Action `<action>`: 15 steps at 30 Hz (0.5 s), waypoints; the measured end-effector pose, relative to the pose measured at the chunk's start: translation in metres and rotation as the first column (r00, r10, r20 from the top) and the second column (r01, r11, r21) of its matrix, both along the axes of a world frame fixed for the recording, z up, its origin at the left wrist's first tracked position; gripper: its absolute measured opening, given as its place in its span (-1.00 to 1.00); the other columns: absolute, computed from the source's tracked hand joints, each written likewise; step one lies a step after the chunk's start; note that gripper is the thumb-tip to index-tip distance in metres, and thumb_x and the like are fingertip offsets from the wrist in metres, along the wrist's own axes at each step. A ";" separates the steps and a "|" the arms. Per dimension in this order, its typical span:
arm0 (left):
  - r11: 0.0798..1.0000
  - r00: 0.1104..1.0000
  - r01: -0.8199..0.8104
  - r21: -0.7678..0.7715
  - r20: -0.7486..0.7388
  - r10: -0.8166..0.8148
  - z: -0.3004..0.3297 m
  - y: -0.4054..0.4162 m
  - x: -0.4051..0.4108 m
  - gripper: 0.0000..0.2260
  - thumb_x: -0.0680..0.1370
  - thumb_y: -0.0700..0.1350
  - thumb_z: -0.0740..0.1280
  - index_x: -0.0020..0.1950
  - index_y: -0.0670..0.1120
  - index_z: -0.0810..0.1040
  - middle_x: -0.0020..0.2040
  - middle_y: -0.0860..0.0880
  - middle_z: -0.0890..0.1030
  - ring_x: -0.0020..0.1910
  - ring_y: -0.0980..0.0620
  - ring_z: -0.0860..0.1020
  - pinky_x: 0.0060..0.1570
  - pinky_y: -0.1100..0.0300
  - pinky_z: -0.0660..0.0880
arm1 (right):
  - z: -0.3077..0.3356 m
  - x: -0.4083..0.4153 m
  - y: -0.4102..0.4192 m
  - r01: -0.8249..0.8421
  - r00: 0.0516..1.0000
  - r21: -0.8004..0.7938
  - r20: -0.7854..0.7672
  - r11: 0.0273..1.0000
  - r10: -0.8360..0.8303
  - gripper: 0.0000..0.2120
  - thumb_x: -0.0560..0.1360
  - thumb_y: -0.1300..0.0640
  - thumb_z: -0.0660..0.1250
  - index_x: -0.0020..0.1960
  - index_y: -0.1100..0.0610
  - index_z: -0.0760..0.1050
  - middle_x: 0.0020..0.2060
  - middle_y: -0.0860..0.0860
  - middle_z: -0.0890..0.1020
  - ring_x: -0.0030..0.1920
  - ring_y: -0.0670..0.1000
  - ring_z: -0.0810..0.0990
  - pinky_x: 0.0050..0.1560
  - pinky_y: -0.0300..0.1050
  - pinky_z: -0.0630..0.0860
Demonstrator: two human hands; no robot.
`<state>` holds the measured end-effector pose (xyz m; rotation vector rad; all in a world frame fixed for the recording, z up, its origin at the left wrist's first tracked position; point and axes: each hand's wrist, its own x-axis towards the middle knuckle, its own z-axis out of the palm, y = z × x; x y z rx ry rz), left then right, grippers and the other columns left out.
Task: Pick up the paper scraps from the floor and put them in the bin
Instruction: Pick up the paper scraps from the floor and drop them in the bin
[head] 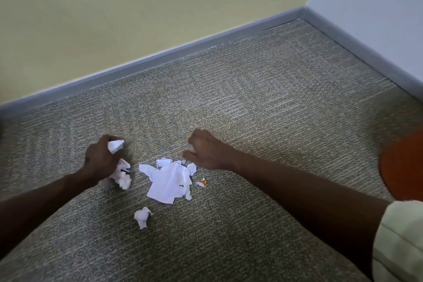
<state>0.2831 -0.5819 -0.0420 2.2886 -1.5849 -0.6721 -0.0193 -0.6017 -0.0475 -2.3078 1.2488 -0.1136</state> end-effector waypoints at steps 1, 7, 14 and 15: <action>0.999 1.000 -0.019 0.039 -0.022 0.020 -0.005 0.005 0.005 -0.66 0.48 0.20 0.43 0.11 0.01 0.57 -0.09 -0.12 0.69 -0.05 -0.17 0.66 -0.01 0.03 0.55 | 0.001 0.000 0.004 -0.023 0.998 0.038 -0.049 0.999 0.025 -0.48 0.56 -0.24 0.22 -0.07 0.26 0.45 0.04 0.24 0.46 0.10 0.17 0.43 0.25 0.12 0.39; 0.996 0.998 -0.059 0.065 0.043 0.056 -0.003 0.030 -0.008 -0.45 0.40 0.42 0.18 0.21 0.11 0.54 0.11 -0.15 0.64 0.18 -0.19 0.57 0.28 -0.14 0.43 | 0.007 0.009 0.030 -0.238 0.943 -0.015 -0.242 0.971 0.227 -0.01 0.19 -0.50 0.42 0.26 0.26 0.34 0.23 0.17 0.34 0.25 0.15 0.31 0.21 0.06 0.39; 0.998 0.998 0.055 0.038 -0.017 -0.054 -0.002 0.060 -0.025 -0.48 0.38 0.34 0.20 0.18 0.07 0.58 -0.06 -0.10 0.69 -0.07 -0.21 0.65 0.05 -0.13 0.57 | -0.007 0.033 0.034 -0.244 0.957 0.003 -0.159 0.970 0.242 -0.08 0.14 -0.22 0.61 0.25 0.27 0.30 0.19 0.17 0.28 0.08 0.16 0.45 0.03 0.01 0.51; 0.996 0.996 0.084 0.008 -0.027 -0.084 0.000 0.065 -0.031 -0.52 0.38 0.26 0.24 0.14 0.01 0.61 -0.13 -0.13 0.69 -0.17 -0.20 0.65 -0.06 -0.04 0.59 | -0.007 0.037 0.033 -0.230 0.965 0.024 -0.122 0.973 0.231 -0.13 0.18 -0.14 0.62 0.26 0.28 0.31 0.19 0.17 0.28 0.05 0.15 0.46 0.02 -0.01 0.51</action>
